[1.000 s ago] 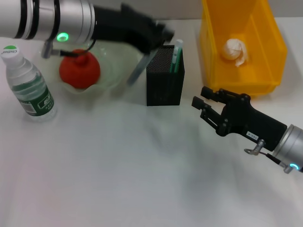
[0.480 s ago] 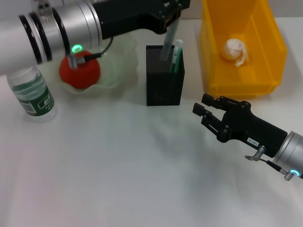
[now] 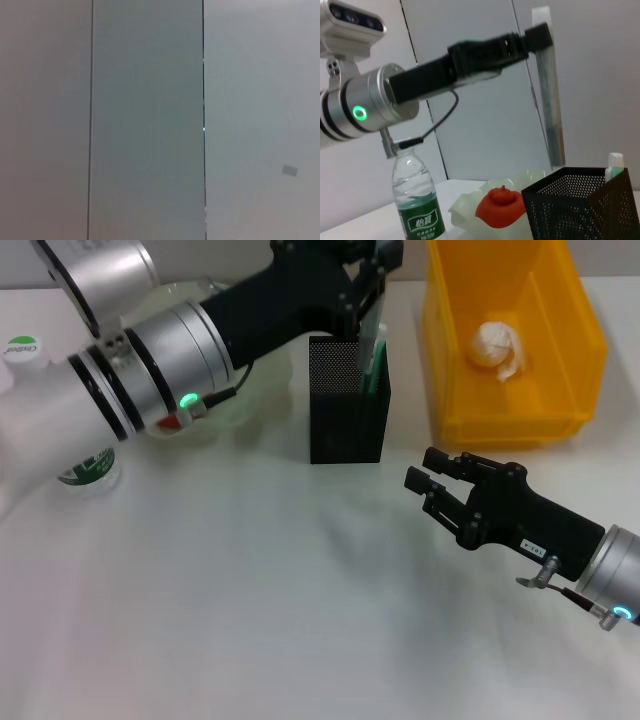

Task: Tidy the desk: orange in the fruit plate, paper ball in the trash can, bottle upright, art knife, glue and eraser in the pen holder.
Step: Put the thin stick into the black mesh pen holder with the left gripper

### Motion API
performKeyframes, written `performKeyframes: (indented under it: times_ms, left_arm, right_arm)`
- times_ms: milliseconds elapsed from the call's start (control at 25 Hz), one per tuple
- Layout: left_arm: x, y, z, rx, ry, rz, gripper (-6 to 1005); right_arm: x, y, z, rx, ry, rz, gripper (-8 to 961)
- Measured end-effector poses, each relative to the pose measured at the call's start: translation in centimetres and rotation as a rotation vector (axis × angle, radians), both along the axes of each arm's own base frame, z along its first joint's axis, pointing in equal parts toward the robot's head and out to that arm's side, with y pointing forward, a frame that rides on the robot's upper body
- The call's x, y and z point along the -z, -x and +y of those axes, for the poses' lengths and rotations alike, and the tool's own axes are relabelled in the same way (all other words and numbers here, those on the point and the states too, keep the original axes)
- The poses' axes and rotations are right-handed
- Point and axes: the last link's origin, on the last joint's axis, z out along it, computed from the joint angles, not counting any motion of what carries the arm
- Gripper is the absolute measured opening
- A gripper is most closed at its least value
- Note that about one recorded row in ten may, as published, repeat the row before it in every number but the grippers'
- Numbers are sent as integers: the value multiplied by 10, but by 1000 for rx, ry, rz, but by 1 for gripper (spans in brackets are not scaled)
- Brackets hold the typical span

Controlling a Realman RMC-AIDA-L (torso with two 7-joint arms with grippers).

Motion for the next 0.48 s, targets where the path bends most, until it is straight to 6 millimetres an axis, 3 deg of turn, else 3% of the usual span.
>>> performKeyframes:
  times_ms: [480]
  left_arm:
    - [25, 20, -5, 35, -87, 97, 158]
  right_arm:
    - [1, 0, -1, 3, 9, 3, 356]
